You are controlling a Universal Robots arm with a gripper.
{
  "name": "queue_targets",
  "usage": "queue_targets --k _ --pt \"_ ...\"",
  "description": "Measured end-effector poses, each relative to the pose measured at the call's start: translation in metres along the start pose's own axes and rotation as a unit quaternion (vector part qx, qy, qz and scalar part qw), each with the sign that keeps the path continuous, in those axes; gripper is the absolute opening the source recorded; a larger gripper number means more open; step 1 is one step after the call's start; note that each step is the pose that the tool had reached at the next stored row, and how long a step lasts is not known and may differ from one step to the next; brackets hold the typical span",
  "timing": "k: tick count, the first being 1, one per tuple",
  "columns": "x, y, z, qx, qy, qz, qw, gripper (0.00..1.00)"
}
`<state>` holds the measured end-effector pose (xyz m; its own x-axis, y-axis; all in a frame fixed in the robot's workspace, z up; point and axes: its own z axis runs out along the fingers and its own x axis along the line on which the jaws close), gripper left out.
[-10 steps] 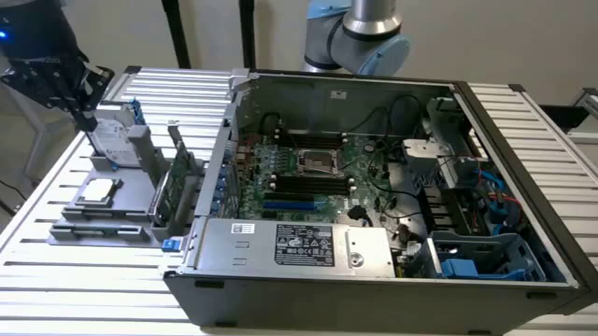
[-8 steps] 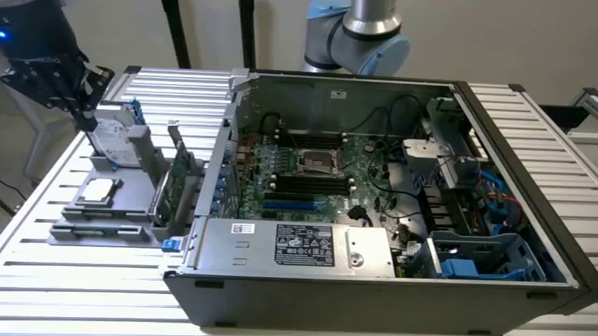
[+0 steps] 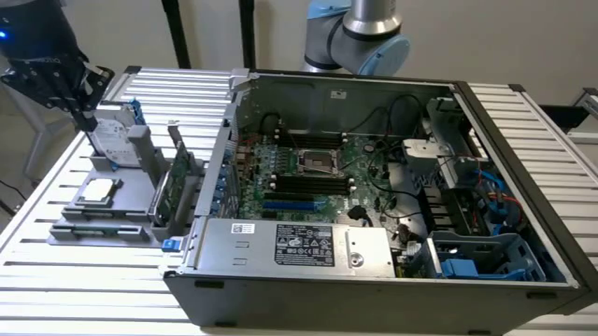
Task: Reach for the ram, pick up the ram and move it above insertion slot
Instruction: 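Reach for the ram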
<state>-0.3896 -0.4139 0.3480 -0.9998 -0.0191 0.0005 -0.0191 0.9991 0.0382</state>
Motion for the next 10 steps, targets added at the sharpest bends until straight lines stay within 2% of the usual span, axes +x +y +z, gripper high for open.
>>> queue_targets --k 5,10 --pt "0.0 -0.003 -0.0001 -0.0001 0.0 0.0 1.0 0.11" --pt "0.0 -0.0232 -0.0007 -0.0001 0.0001 0.0 1.0 0.11"
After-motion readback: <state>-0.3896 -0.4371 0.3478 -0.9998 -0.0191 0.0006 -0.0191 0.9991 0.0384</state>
